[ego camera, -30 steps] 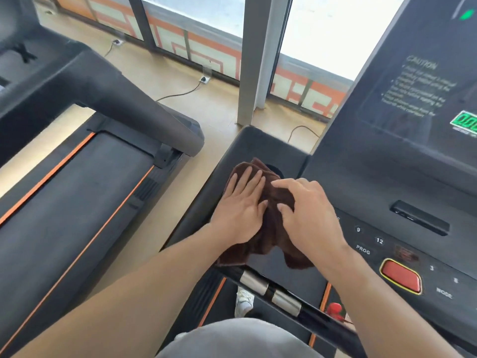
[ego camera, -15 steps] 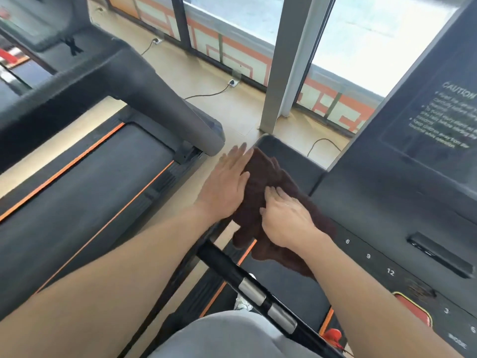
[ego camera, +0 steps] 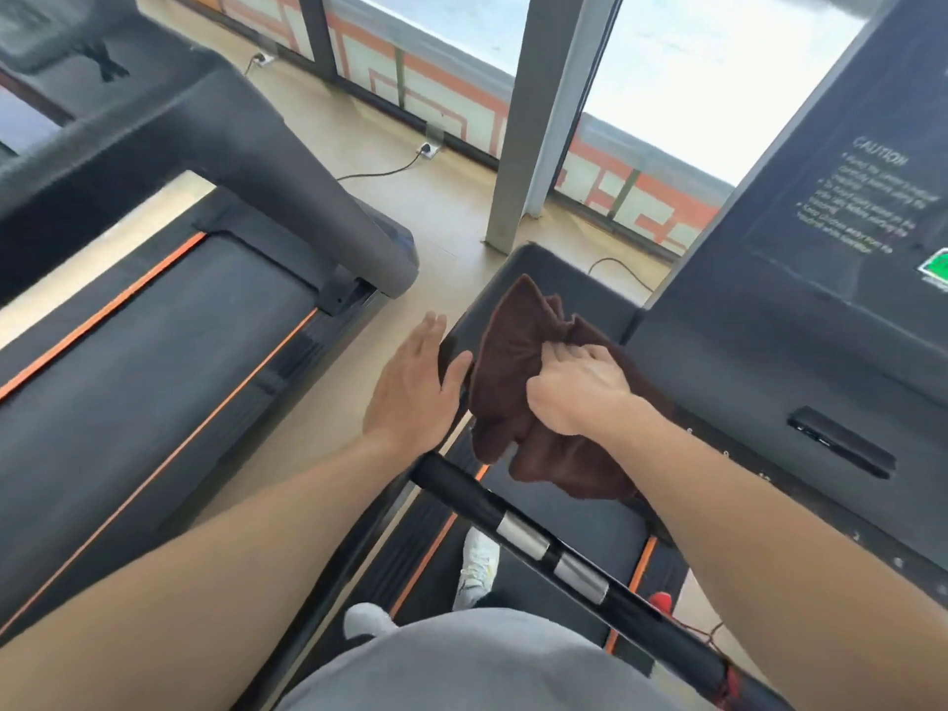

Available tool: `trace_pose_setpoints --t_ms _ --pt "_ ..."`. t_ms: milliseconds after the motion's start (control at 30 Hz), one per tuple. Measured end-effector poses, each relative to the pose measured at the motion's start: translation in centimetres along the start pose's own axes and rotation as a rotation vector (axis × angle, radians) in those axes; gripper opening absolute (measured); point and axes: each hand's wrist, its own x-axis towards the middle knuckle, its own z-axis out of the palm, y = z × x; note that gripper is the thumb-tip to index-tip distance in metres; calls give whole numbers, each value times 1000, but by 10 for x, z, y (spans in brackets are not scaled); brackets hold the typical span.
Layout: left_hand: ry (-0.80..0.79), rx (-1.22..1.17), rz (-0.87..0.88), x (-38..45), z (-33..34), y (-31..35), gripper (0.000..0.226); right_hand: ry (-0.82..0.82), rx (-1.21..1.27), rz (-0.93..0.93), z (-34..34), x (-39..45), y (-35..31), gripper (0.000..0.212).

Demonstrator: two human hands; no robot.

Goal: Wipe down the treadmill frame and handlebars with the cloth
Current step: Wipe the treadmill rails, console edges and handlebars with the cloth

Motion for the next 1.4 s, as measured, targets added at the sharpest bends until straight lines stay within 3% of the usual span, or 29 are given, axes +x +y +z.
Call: trace_pose_setpoints --t_ms 200,267,400,500,567,667,733,867,1000,1067,1167,1233,1333,1400 --pt "-16 106 66 0 -1 5 66 84 264 -18 1 -3 0 36" --pt "-26 126 75 1 0 5 67 18 249 -13 -2 -10 9 40" --pt "-33 108 69 1 0 3 66 -127 -56 57 -6 0 -9 53" --pt "-10 75 66 0 -1 3 63 -156 87 220 -3 17 -31 74" --pt "2 63 67 0 -2 3 62 -62 176 222 -3 16 -33 66" --pt "-18 61 73 0 -1 2 63 324 453 168 17 -6 -31 34" --pt "-8 61 81 0 0 2 63 493 509 141 39 -15 -43 43" --pt "42 -35 37 -1 -2 2 63 485 261 2 59 -1 -61 72" --pt "52 -47 0 1 -3 4 66 444 174 -251 43 28 -43 62" --pt "56 -4 29 1 -1 4 63 427 208 -284 31 52 -36 61" --pt "66 11 8 2 1 1 62 479 224 -180 9 94 -22 63" --pt "66 24 7 2 2 1 62 488 258 5 -6 115 -1 65" --pt "66 37 2 2 1 3 67 395 400 282 -28 132 23 70" --pt "66 35 -2 2 0 3 70 386 434 335 -34 135 22 70"
